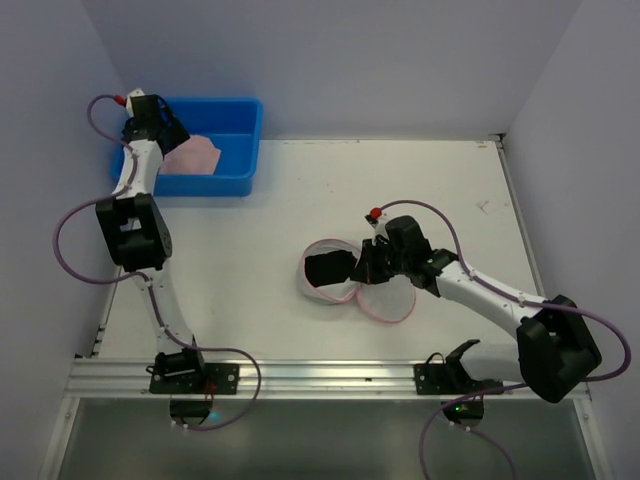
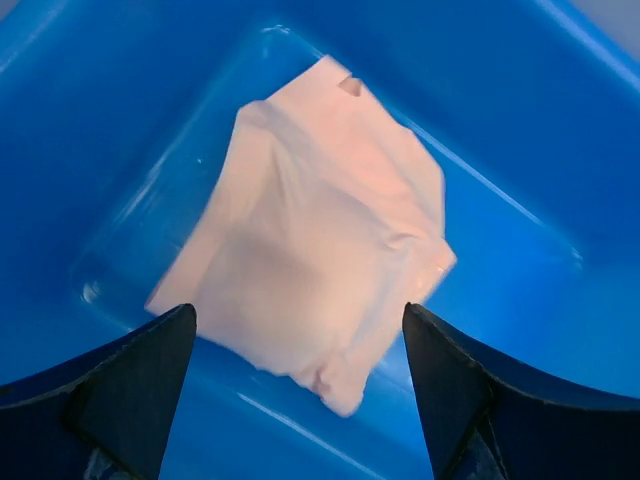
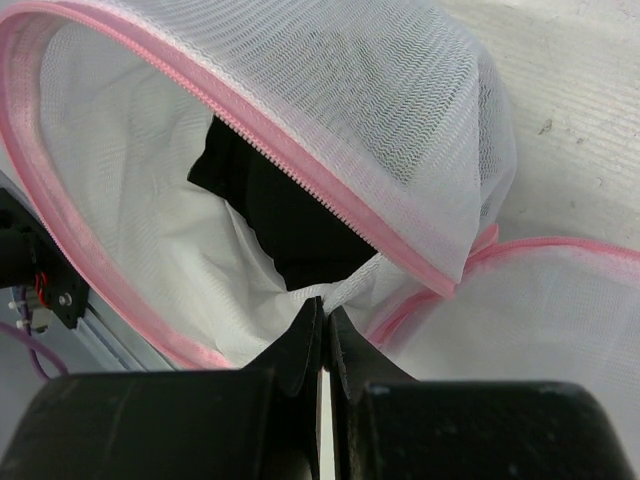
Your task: Unzip the laundry bag and remove the bra
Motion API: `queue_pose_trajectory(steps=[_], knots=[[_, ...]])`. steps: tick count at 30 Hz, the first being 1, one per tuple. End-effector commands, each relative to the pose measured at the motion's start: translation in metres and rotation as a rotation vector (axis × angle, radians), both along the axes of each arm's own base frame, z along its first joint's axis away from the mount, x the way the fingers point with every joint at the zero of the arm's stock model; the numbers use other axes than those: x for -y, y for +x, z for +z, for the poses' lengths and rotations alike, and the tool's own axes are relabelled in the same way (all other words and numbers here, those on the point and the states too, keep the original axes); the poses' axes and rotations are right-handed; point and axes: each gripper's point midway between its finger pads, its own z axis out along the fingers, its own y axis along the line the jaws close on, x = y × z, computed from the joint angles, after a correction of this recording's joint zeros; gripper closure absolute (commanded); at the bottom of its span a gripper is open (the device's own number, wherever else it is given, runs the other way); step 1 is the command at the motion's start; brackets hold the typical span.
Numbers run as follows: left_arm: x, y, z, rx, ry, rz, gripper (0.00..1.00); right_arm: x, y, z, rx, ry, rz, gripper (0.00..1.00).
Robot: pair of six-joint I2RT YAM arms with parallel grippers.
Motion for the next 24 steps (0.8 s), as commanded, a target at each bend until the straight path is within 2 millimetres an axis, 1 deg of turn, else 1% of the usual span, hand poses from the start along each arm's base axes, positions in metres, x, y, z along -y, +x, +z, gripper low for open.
queue_pose_trajectory(steps=[1,2,4,5,6,7,8,9,10,11,12,13,14,15,16,18,19,21,22,23,24], knots=[[0.035,-0.022,0.092,0.143,-0.055,-0.075,0.13,-0.002,0.012,0.015,0.06,0.006,-0.007,1.0],[0.057,-0.042,0.098,0.136,-0.074,-0.117,0.13,-0.002,0.013,0.017,0.076,0.012,-0.003,1.0],[0.095,-0.067,0.1,0.131,-0.147,-0.192,0.13,-0.004,0.015,0.018,0.09,0.015,0.001,1.0],[0.133,-0.088,0.129,0.186,-0.165,-0.279,0.13,-0.003,0.017,0.018,0.097,0.009,0.002,1.0],[0.157,-0.108,0.103,0.141,-0.197,-0.335,0.14,-0.003,0.021,0.018,0.102,-0.002,-0.009,1.0],[0.203,-0.125,0.102,0.136,-0.215,-0.432,0.14,-0.002,0.022,0.018,0.106,-0.007,-0.015,1.0],[0.222,-0.147,0.121,0.18,-0.224,-0.482,0.15,-0.001,0.024,0.018,0.112,-0.01,-0.019,1.0],[0.243,-0.16,0.121,0.191,-0.246,-0.541,0.17,-0.002,0.025,0.02,0.118,-0.01,-0.019,1.0],[0.278,-0.185,0.099,0.135,-0.278,-0.617,0.18,-0.001,0.026,0.02,0.122,-0.015,-0.025,1.0],[0.293,-0.203,0.109,0.161,-0.295,-0.662,0.19,-0.001,0.028,0.02,0.127,-0.018,-0.024,1.0],[0.313,-0.219,0.109,0.161,-0.336,-0.741,0.23,-0.001,0.029,0.022,0.131,-0.023,-0.027,1.0],[0.339,-0.242,0.095,0.117,-0.376,-0.805,0.24,0.001,0.03,0.018,0.122,-0.037,-0.032,1.0],[0.353,-0.259,0.101,0.128,-0.397,-0.852,0.27,0.001,0.031,0.019,0.127,-0.042,-0.031,1.0],[0.365,-0.27,0.102,0.13,-0.407,-0.888,0.31,0.002,0.032,0.018,0.127,-0.045,-0.036,1.0],[0.389,-0.294,0.099,0.113,-0.422,-0.952,0.33,0.002,0.032,0.018,0.128,-0.047,-0.038,1.0],[0.412,-0.312,0.1,0.119,-0.432,-1.009,0.37,0.004,0.031,0.018,0.128,-0.048,-0.043,1.0],[0.431,-0.331,0.098,0.104,-0.446,-1.063,0.37,0.004,0.031,0.017,0.127,-0.049,-0.048,1.0],[0.443,-0.339,0.088,0.083,-0.428,-1.07,0.4,0.005,0.03,0.018,0.128,-0.048,-0.053,1.0],[0.454,-0.35,0.083,0.062,-0.433,-1.098,0.41,0.006,0.029,0.017,0.124,-0.05,-0.055,1.0],[0.462,-0.353,0.075,0.032,-0.433,-1.115,0.42,0.006,0.028,0.018,0.125,-0.047,-0.057,1.0],[0.467,-0.355,0.071,0.027,-0.427,-1.124,0.42,0.008,0.028,0.018,0.126,-0.049,-0.058,1.0]])
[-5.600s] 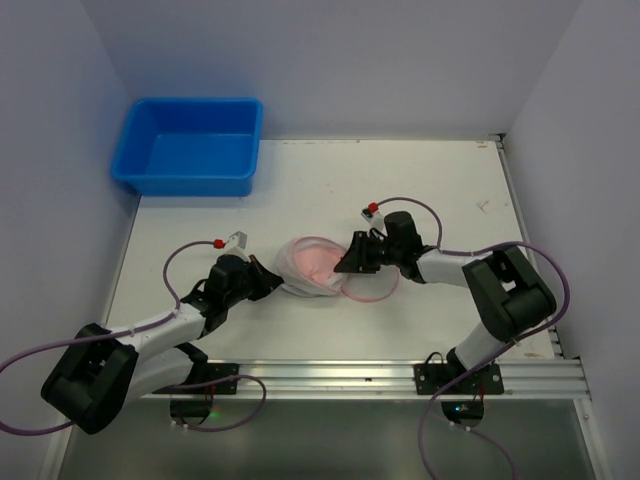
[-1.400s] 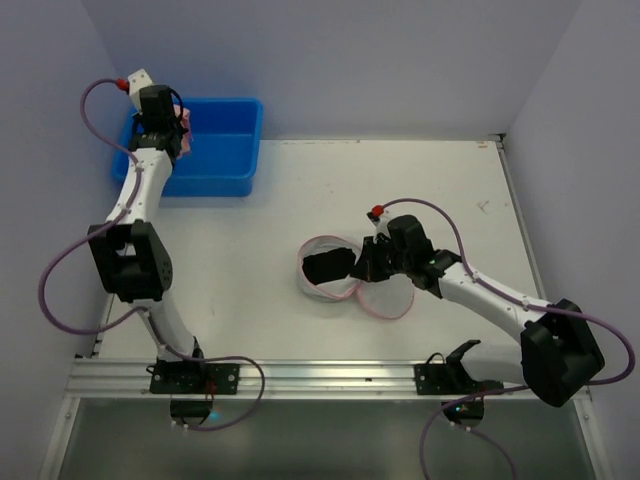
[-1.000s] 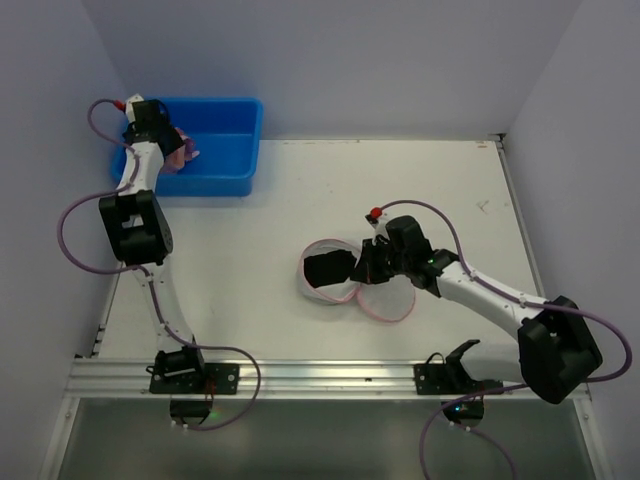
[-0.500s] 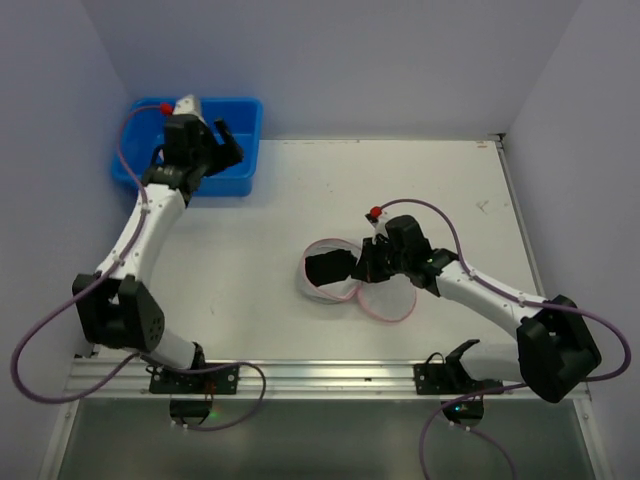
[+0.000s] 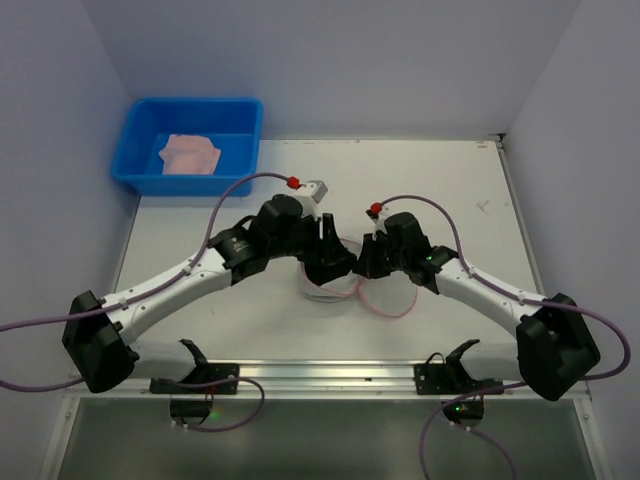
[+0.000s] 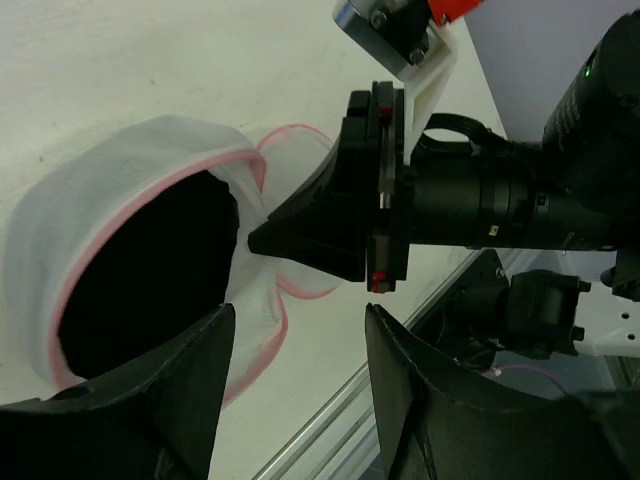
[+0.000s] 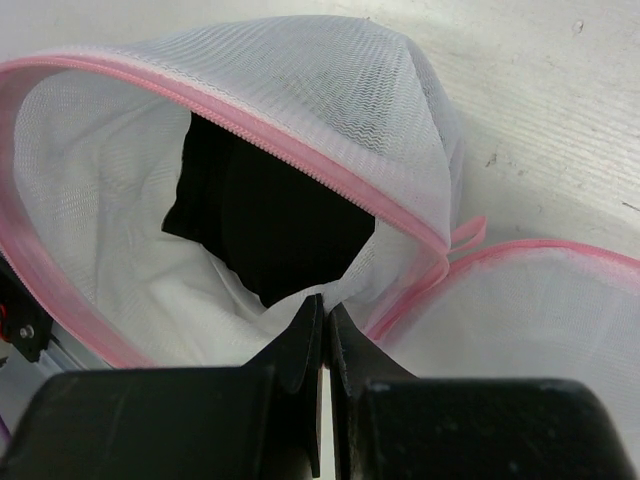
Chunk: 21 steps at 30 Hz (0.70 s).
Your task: Unzip the laundry bag and remove the bra
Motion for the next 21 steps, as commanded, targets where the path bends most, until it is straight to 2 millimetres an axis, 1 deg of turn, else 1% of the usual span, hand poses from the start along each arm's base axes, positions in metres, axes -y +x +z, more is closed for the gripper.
queue_pose_trajectory(steps=[1,3,4,6,7,8,9,10,11,12,13,15,16,17,19,21], knots=[[0.024,-0.001,-0.01,0.002,-0.008,-0.004,0.42,0.001,0.008,0.015,0.053,0.012,-0.018,1.0],[0.022,0.006,-0.03,-0.017,0.039,0.032,0.43,0.002,0.006,0.015,0.05,0.014,-0.019,1.0],[0.023,0.009,-0.046,-0.037,0.072,0.044,0.43,0.002,0.005,0.016,0.051,0.018,-0.02,1.0],[0.021,0.016,-0.063,-0.046,0.112,0.078,0.45,0.002,0.003,0.014,0.044,0.021,-0.019,1.0],[0.018,0.023,-0.078,-0.049,0.155,0.112,0.45,0.003,0.002,0.014,0.042,0.023,-0.021,1.0],[0.012,0.032,-0.087,-0.035,0.194,0.158,0.46,0.002,0.001,0.014,0.04,0.027,-0.02,1.0],[0.01,0.037,-0.091,-0.026,0.218,0.175,0.46,0.003,-0.001,0.013,0.037,0.027,-0.015,1.0],[0.007,0.042,-0.106,-0.034,0.261,0.195,0.46,0.003,-0.002,0.013,0.035,0.031,-0.015,1.0],[0.005,0.047,-0.111,-0.029,0.276,0.213,0.45,0.003,-0.004,0.012,0.032,0.033,-0.014,1.0],[0.009,0.049,-0.115,-0.029,0.277,0.203,0.43,0.004,-0.005,0.011,0.03,0.033,-0.012,1.0],[0.012,0.05,-0.125,-0.04,0.287,0.195,0.41,0.003,-0.006,0.012,0.032,0.038,-0.008,1.0],[0.016,0.05,-0.134,-0.055,0.289,0.187,0.35,0.004,-0.007,0.01,0.031,0.038,-0.007,1.0],[0.017,0.05,-0.145,-0.072,0.308,0.185,0.33,0.004,-0.007,0.012,0.039,0.041,-0.003,1.0],[0.018,0.049,-0.15,-0.083,0.315,0.181,0.29,0.004,-0.007,0.012,0.04,0.042,-0.002,1.0],[0.019,0.048,-0.164,-0.107,0.332,0.178,0.26,0.003,-0.007,0.011,0.042,0.043,0.003,1.0],[0.022,0.045,-0.172,-0.123,0.332,0.165,0.26,0.003,-0.007,0.008,0.034,0.038,0.002,1.0]])
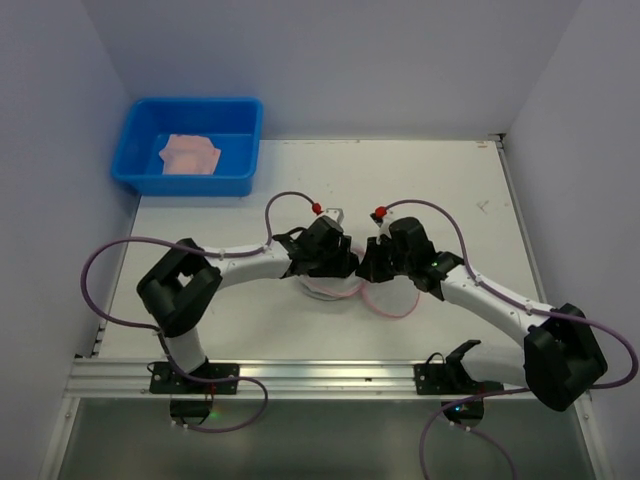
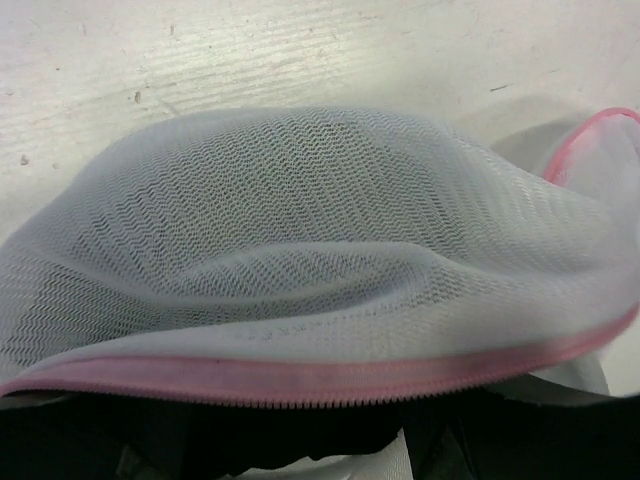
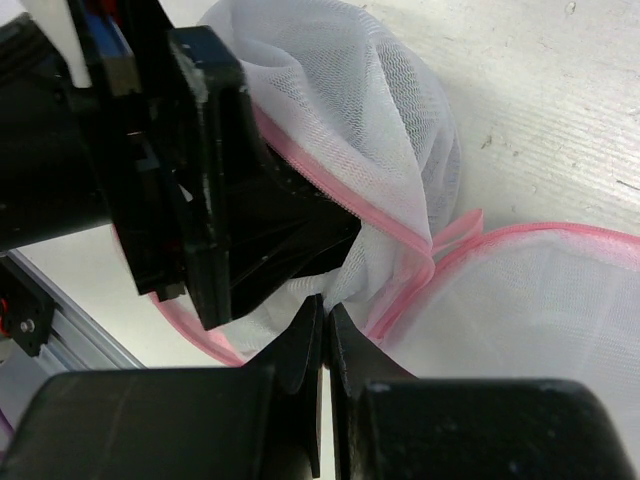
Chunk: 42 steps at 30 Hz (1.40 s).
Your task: Unzip the laundry bag and remove the bra
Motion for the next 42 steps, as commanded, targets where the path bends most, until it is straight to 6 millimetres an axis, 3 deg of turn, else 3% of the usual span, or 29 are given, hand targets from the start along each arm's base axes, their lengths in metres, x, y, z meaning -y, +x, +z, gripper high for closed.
queue_pose_trajectory(steps=[1,4,8,10,14,20,21,25,30,31,33,34,36,42], knots=[[0.01,0.008,-0.006,0.008,-0.023,0.025,0.27,-0.004,0.002,0.005,0.021,0.028,0.014,1.0],[0.014,-0.001,-0.019,-0.027,-0.032,0.011,0.4,-0.005,0.002,0.001,0.013,0.028,0.015,1.0],[0.008,-0.011,-0.031,-0.056,-0.025,0.025,0.76,-0.004,0.002,0.0,0.005,0.026,0.006,1.0],[0.007,-0.011,-0.022,-0.043,-0.044,0.025,1.0,-0.003,0.001,0.002,0.006,0.022,0.001,1.0],[0.006,-0.015,0.0,-0.006,-0.079,-0.004,1.0,0.001,0.006,0.005,0.024,0.006,-0.024,1.0],[0.009,-0.025,0.066,0.13,-0.204,-0.143,1.0,0.013,0.015,-0.004,-0.002,-0.056,-0.094,1.0],[0.01,-0.029,0.084,0.172,-0.233,-0.189,1.0,0.016,0.014,-0.007,-0.02,-0.074,-0.101,1.0],[0.015,-0.05,0.119,0.25,-0.322,-0.366,1.0,0.016,0.017,-0.006,-0.018,-0.085,-0.102,1.0],[0.013,-0.073,0.139,0.284,-0.405,-0.542,1.0,0.012,0.017,-0.012,-0.051,-0.097,-0.082,1.0],[0.02,-0.08,0.156,0.313,-0.487,-0.605,1.0,0.011,0.017,-0.013,-0.057,-0.098,-0.077,1.0],[0.013,-0.078,0.171,0.332,-0.578,-0.595,1.0,0.011,0.016,-0.02,-0.073,-0.108,-0.071,1.0],[0.015,-0.079,0.193,0.387,-0.667,-0.627,1.0,0.012,0.016,-0.022,-0.073,-0.113,-0.074,1.0],[0.002,-0.068,0.212,0.398,-0.762,-0.56,1.0,0.011,0.015,-0.027,-0.082,-0.115,-0.069,1.0],[-0.02,-0.024,0.292,0.63,-0.919,-0.348,1.0,0.011,0.01,-0.033,-0.095,-0.116,-0.063,1.0]])
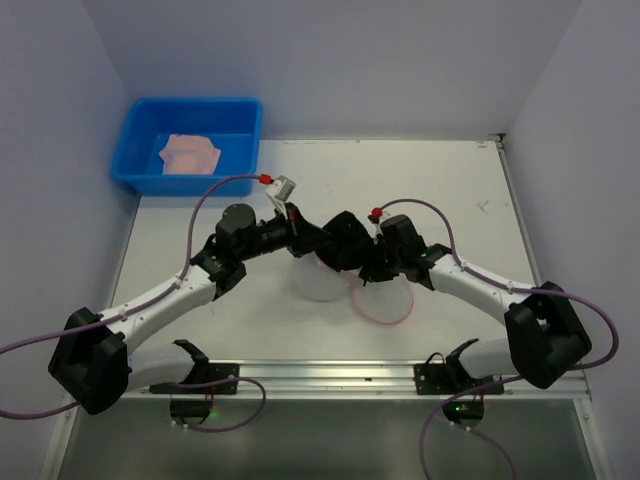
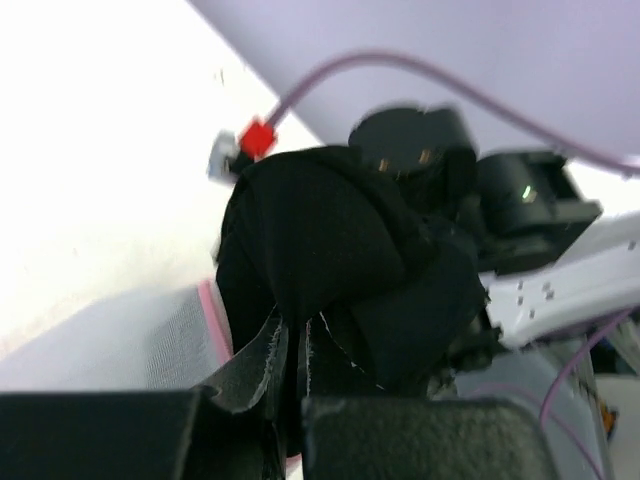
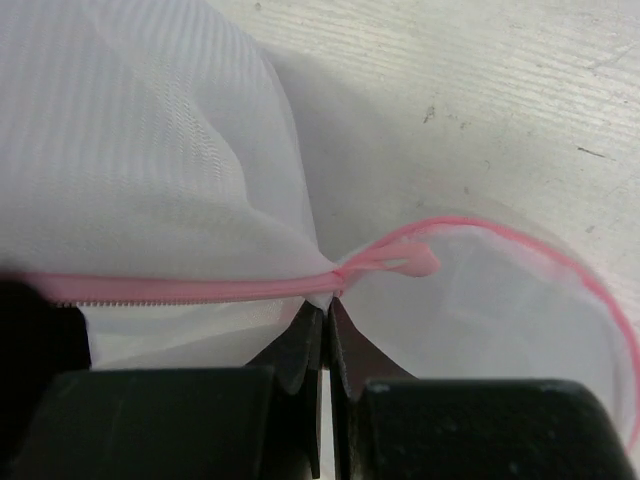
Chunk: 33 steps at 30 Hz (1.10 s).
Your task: Unzip the laundry bag and remove the bra
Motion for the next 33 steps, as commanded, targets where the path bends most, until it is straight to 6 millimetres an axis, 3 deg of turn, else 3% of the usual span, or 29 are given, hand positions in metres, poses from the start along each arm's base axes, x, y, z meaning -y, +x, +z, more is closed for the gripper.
queue_pose_trajectory(steps=[1,3,4,5,7,8,12,15,17,18,20,21,23,24,25,26,27,29,32,33], knots=[[-0.015,0.023,0.108,0.207,-0.275,0.149,1.0,-0.001,0.002,0.0,0.005,0.004,0.006,1.0],[-0.029,0.047,0.119,0.23,-0.261,0.29,1.0,-0.002,0.003,0.0,0.003,0.005,0.007,1.0],[-0.045,0.069,0.112,0.195,-0.213,0.426,1.0,-0.002,0.003,0.0,0.001,0.004,0.009,1.0],[-0.06,0.084,0.131,0.228,-0.213,0.5,1.0,-0.003,0.002,0.0,0.0,0.006,0.011,1.0],[-0.087,0.107,0.132,0.208,-0.183,0.653,1.0,-0.002,0.002,-0.001,0.0,0.002,0.013,1.0],[-0.105,0.118,0.145,0.223,-0.182,0.73,1.0,-0.003,0.002,-0.001,-0.001,0.004,0.017,1.0],[-0.153,0.143,0.159,0.259,-0.177,0.927,1.0,-0.003,0.001,-0.001,-0.006,0.002,0.026,1.0],[-0.183,0.172,0.162,0.283,-0.053,1.071,1.0,-0.005,0.001,0.003,-0.003,0.008,0.036,1.0],[-0.205,0.189,0.154,0.281,0.056,1.126,1.0,-0.006,0.002,0.005,0.002,0.012,0.039,1.0],[-0.209,0.205,0.14,0.253,0.109,1.144,1.0,-0.006,0.002,0.006,0.004,0.015,0.041,1.0],[-0.233,0.223,0.147,0.268,0.157,1.194,1.0,-0.008,0.001,0.007,0.003,0.022,0.05,1.0],[-0.239,0.24,0.129,0.236,0.201,1.207,1.0,-0.009,0.002,0.007,0.001,0.026,0.052,1.0],[-0.262,0.261,0.13,0.216,0.237,1.246,1.0,-0.011,0.002,0.007,-0.004,0.033,0.059,1.0],[-0.267,0.28,0.101,0.162,0.291,1.247,1.0,-0.011,0.001,0.005,-0.009,0.032,0.063,1.0],[-0.273,0.287,0.086,0.125,0.334,1.246,1.0,-0.012,0.001,0.004,-0.011,0.03,0.065,1.0],[-0.285,0.296,0.087,0.126,0.351,1.261,1.0,-0.012,0.0,0.003,-0.017,0.028,0.066,1.0],[-0.288,0.31,0.059,0.085,0.4,1.254,1.0,-0.012,0.001,0.003,-0.015,0.031,0.067,1.0],[-0.297,0.325,0.042,0.069,0.447,1.254,1.0,-0.012,0.0,0.002,-0.018,0.031,0.069,1.0],[-0.303,0.349,-0.049,-0.101,0.569,1.195,1.0,-0.013,-0.001,0.002,-0.026,0.029,0.074,1.0],[-0.303,0.355,-0.055,-0.115,0.565,1.182,1.0,-0.013,-0.001,0.002,-0.03,0.032,0.074,1.0]])
